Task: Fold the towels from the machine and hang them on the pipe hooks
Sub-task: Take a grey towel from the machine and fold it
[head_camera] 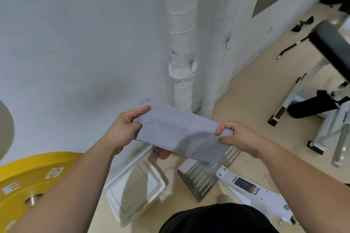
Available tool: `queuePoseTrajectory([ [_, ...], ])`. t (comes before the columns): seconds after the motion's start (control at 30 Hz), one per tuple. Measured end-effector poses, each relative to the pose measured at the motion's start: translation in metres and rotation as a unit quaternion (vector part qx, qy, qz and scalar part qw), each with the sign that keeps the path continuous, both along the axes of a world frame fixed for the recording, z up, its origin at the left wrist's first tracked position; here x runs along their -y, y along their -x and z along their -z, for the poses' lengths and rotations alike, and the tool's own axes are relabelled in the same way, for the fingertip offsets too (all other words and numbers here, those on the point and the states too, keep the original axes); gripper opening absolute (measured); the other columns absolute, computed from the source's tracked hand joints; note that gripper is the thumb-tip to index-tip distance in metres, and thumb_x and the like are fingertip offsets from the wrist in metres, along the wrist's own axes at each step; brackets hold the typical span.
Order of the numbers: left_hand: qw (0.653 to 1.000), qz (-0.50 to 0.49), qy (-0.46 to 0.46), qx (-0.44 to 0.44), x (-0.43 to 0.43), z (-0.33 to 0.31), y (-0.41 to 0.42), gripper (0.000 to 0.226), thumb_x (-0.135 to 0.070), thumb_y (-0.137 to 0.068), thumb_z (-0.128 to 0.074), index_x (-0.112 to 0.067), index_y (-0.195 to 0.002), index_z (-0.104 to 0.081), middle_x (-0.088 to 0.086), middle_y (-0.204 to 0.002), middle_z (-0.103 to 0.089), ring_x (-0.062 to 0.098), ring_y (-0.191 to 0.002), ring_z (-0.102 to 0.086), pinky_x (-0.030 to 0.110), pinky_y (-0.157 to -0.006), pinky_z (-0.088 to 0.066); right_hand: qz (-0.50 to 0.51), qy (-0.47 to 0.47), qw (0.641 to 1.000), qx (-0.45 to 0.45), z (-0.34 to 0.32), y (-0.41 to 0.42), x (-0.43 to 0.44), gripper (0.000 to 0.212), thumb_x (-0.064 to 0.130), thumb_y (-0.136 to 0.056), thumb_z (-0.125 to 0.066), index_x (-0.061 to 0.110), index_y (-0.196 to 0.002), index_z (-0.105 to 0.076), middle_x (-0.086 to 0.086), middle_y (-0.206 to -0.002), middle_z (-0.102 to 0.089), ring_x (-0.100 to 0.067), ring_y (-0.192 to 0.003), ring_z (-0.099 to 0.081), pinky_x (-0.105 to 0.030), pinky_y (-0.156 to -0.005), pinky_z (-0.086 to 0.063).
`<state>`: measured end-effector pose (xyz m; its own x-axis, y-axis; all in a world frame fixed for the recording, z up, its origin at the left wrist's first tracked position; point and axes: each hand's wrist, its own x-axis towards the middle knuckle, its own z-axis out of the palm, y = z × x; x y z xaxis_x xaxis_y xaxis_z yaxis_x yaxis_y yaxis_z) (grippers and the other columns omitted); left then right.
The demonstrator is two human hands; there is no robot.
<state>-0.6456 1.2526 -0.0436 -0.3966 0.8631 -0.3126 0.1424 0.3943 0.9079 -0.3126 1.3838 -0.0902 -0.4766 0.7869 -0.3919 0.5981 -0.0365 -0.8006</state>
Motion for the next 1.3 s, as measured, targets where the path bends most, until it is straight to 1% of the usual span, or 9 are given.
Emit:
queuePoseTrajectory([
  [0.13,1.0,-0.012,0.004,-0.024,-0.008,0.014,-0.031,0.065,0.012,-0.089,-0.045,-0.028,-0.139,-0.061,-0.009,-0.126,-0.067,0.001,-0.104,-0.066,0.013,-0.074,-0.054,0.072,0.099,0.987,-0.105,-0.004,-0.02,-0.018,0.032,-0.013,-0.085,-0.058,0.018,-0.086,-0.068,-0.004,-0.087,-0.061,-0.01,-0.066,-0.059,-0.023,-0.057,-0.048],
  [0.23,0.998,-0.016,0.006,-0.066,-0.023,0.018,-0.066,0.064,0.01,-0.089,-0.045,-0.025,-0.141,-0.059,-0.006,-0.131,-0.064,-0.004,-0.103,-0.063,0.004,-0.075,-0.048,0.087,0.054,0.99,-0.095,-0.002,-0.032,-0.038,0.037,-0.012,-0.082,-0.053,0.02,-0.092,-0.066,-0.004,-0.091,-0.059,-0.014,-0.066,-0.052,-0.02,-0.05,-0.043],
  [0.37,0.996,0.011,0.015,-0.09,-0.05,0.019,-0.125,0.065,0.013,-0.089,-0.039,-0.024,-0.139,-0.06,0.004,-0.105,-0.067,-0.002,-0.069,-0.065,0.004,-0.059,-0.047,0.045,-0.004,0.997,-0.066,-0.003,-0.04,-0.065,0.049,-0.003,-0.077,-0.059,0.037,-0.105,-0.063,0.001,-0.104,-0.064,-0.019,-0.082,-0.062,-0.031,-0.062,-0.053],
  [0.53,0.977,0.061,-0.01,-0.202,-0.093,0.026,-0.187,0.056,0.001,-0.091,-0.053,-0.033,-0.135,-0.063,-0.018,-0.102,-0.064,-0.016,-0.085,-0.057,0.006,-0.082,-0.044,-0.056,-0.064,0.993,-0.088,-0.015,-0.046,-0.095,0.045,0.001,-0.081,-0.058,0.035,-0.11,-0.062,0.018,-0.102,-0.063,0.003,-0.091,-0.059,-0.014,-0.074,-0.043],
  [0.73,0.988,0.055,-0.033,-0.141,-0.138,0.011,-0.246,0.05,-0.007,-0.099,-0.057,-0.052,-0.122,-0.058,-0.041,-0.111,-0.063,-0.022,-0.108,-0.056,0.003,-0.092,-0.042,-0.047,-0.009,0.978,-0.203,-0.024,-0.059,-0.131,0.036,0.007,-0.091,-0.061,0.033,-0.115,-0.062,0.007,-0.115,-0.068,-0.01,-0.11,-0.064,-0.034,-0.1,-0.052],
  [0.87,0.995,0.01,-0.059,-0.083,-0.16,0.008,-0.277,0.037,-0.019,-0.095,-0.069,-0.035,-0.128,-0.067,-0.024,-0.116,-0.073,-0.005,-0.111,-0.066,0.013,-0.092,-0.049,0.005,0.019,0.973,-0.232,-0.022,-0.057,-0.143,0.031,0.022,-0.087,-0.063,0.043,-0.11,-0.059,0.0,-0.113,-0.069,-0.018,-0.103,-0.069,-0.048,-0.094,-0.057],
  [1.0,0.994,-0.047,-0.07,-0.073,-0.174,0.009,-0.294,0.053,-0.011,-0.082,-0.082,-0.028,-0.131,-0.068,-0.018,-0.116,-0.074,-0.004,-0.109,-0.067,0.014,-0.092,-0.052,0.042,0.139,0.942,-0.303,-0.022,-0.059,-0.143,0.031,0.012,-0.1,-0.057,0.031,-0.124,-0.057,-0.005,-0.119,-0.067,-0.02,-0.101,-0.072,-0.036,-0.081,-0.062],
  [1.13,0.989,-0.087,-0.072,-0.093,-0.179,0.01,-0.292,0.056,0.005,-0.086,-0.068,-0.046,-0.11,-0.072,-0.025,-0.094,-0.076,-0.002,-0.091,-0.071,0.018,-0.081,-0.056,0.014,0.207,0.922,-0.327,-0.02,-0.063,-0.152,0.04,0.01,-0.103,-0.051,0.03,-0.138,-0.05,0.0,-0.126,-0.064,-0.015,-0.1,-0.072,-0.028,-0.08,-0.06],
  [1.3,0.995,-0.067,-0.056,-0.055,-0.189,0.006,-0.275,0.043,0.004,-0.073,-0.058,-0.028,-0.09,-0.08,-0.01,-0.074,-0.071,0.009,-0.068,-0.06,0.029,-0.066,-0.049,-0.038,-0.07,0.973,-0.217,-0.01,-0.077,-0.172,0.061,0.022,-0.088,-0.073,0.045,-0.137,-0.046,0.008,-0.122,-0.052,0.005,-0.108,-0.055,-0.018,-0.094,-0.046],
])
